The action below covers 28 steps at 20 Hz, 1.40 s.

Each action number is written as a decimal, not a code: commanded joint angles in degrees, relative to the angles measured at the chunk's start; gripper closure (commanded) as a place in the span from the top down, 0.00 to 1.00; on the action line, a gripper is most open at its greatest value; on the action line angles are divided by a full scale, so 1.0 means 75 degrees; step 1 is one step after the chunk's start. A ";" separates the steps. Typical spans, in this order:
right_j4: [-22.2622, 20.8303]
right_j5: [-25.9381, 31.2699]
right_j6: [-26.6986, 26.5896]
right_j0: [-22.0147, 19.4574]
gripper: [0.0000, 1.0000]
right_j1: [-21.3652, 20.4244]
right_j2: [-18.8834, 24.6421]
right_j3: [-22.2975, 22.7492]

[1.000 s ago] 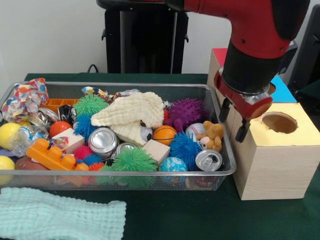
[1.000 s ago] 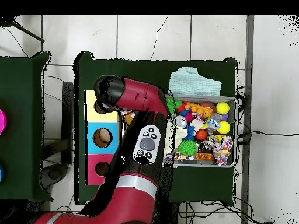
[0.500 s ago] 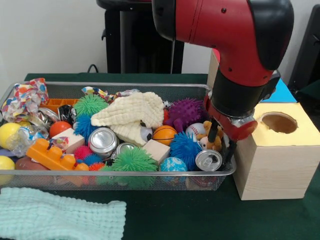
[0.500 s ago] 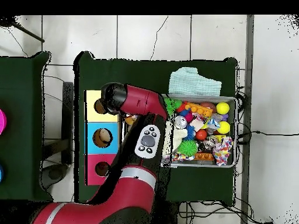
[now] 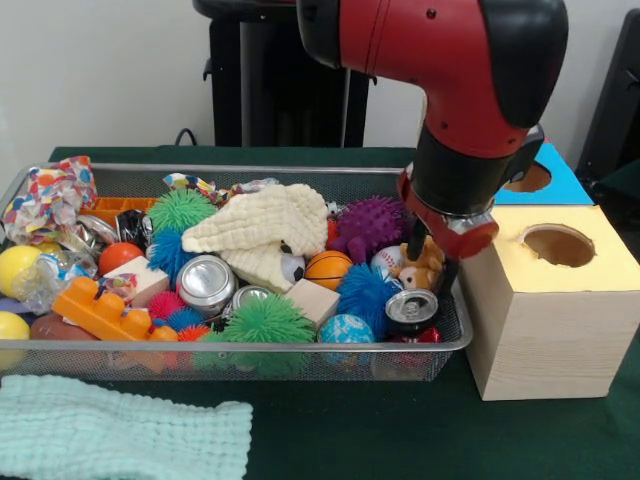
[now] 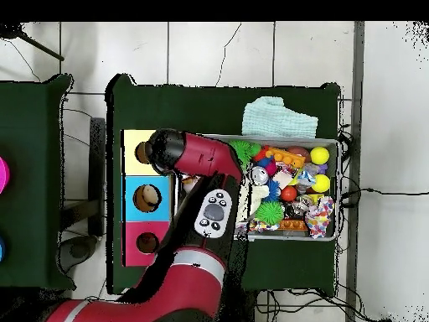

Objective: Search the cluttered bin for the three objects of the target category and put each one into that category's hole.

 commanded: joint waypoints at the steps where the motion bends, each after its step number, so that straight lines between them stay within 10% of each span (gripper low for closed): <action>1: 0.0235 -0.0501 0.1634 0.0051 1.00 -0.0371 0.0175 0.1647; 28: 0.0376 -0.1741 0.1156 -0.0354 1.00 0.1326 0.0750 0.0544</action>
